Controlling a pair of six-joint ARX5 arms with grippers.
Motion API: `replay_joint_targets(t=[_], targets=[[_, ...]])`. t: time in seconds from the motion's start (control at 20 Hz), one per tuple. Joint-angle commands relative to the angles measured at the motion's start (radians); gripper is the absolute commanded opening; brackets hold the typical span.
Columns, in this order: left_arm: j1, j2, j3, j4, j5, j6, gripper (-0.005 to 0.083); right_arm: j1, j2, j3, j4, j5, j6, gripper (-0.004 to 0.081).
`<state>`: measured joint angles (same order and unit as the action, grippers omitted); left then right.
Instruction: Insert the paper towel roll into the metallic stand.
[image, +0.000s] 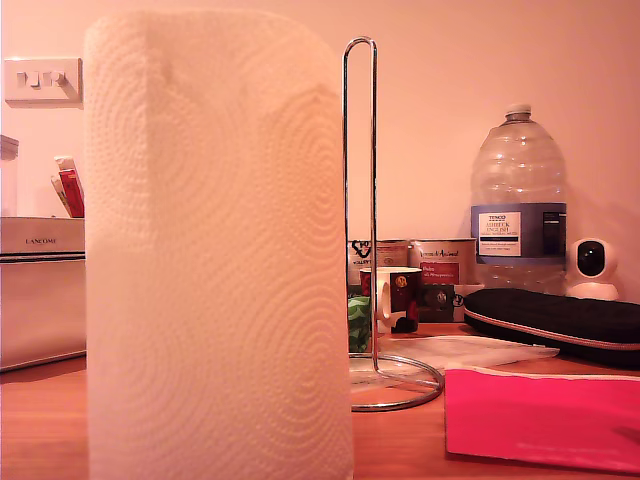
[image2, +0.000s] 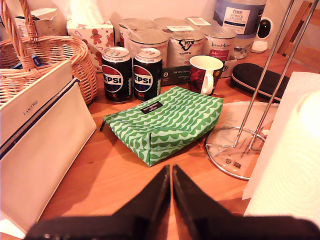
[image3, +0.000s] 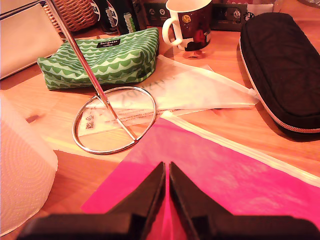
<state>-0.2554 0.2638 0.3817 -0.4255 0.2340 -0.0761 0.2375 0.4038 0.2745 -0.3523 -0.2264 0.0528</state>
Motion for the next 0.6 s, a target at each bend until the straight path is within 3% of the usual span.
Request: replay_joint_targets(t=[0.0, 0.35, 0.55], targets=[[-0.003, 0.005, -0.002, 0.06, 0.077, -0.003, -0.0022, 0.003, 0.005, -0.009, 0.214, 0.0, 0.0, -0.0013], [-0.003, 0.005, -0.002, 0.06, 0.1, 0.001, -0.0022, 0.003, 0.005, -0.009, 0.214, 0.0, 0.0, -0.0013], [-0.003, 0.005, 0.019, 0.06, 0.155, 0.087, -0.0022, 0.003, 0.005, -0.009, 0.221, -0.001, 0.0, -0.0013]])
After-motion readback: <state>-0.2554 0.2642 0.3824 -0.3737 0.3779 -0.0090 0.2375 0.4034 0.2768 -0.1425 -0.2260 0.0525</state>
